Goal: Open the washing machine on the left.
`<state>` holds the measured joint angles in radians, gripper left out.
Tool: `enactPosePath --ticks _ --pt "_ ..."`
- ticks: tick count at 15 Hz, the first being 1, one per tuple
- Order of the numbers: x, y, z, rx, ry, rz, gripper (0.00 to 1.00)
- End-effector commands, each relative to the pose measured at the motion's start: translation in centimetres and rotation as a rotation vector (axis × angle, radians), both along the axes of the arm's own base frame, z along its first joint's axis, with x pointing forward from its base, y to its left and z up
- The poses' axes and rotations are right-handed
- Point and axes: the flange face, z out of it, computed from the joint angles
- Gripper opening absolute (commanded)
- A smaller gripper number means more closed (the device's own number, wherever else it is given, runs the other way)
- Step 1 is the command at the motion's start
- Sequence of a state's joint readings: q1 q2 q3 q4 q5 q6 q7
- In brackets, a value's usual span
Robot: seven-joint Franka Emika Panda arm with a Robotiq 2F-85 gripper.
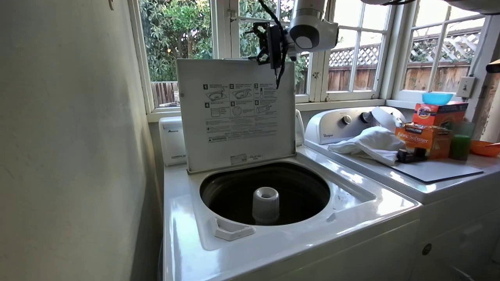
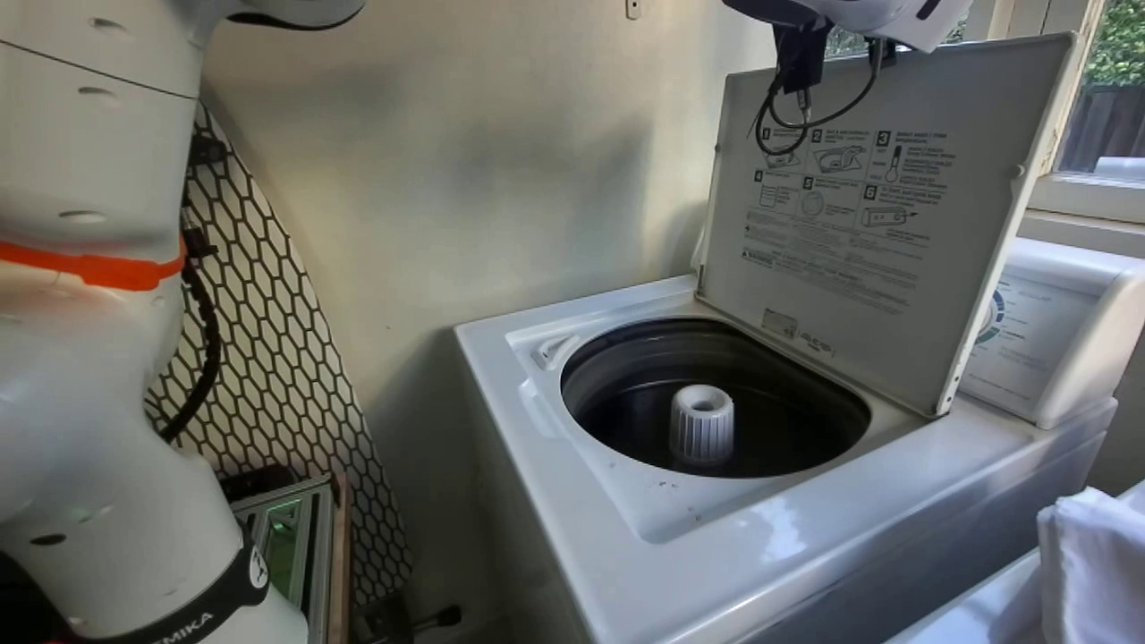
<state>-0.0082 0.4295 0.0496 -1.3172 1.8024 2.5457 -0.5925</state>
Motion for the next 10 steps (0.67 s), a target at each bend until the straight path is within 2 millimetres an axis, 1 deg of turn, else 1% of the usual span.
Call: enactPosePath --ticks 1,3,6,7,10 --pt "-0.1 -0.8 -0.9 0.001 0.011 -0.019 1.00" --pt "-1.8 -1.3 0.2 -0.005 0.039 -0.019 1.00" --pt "-4.5 -2.2 3.2 0.013 0.027 -0.019 1.00" --pt "-5.8 -2.6 4.1 0.007 0.056 -0.028 1.00" --pt "-9.9 -3.8 5.7 -0.051 0.205 -0.022 1.00"
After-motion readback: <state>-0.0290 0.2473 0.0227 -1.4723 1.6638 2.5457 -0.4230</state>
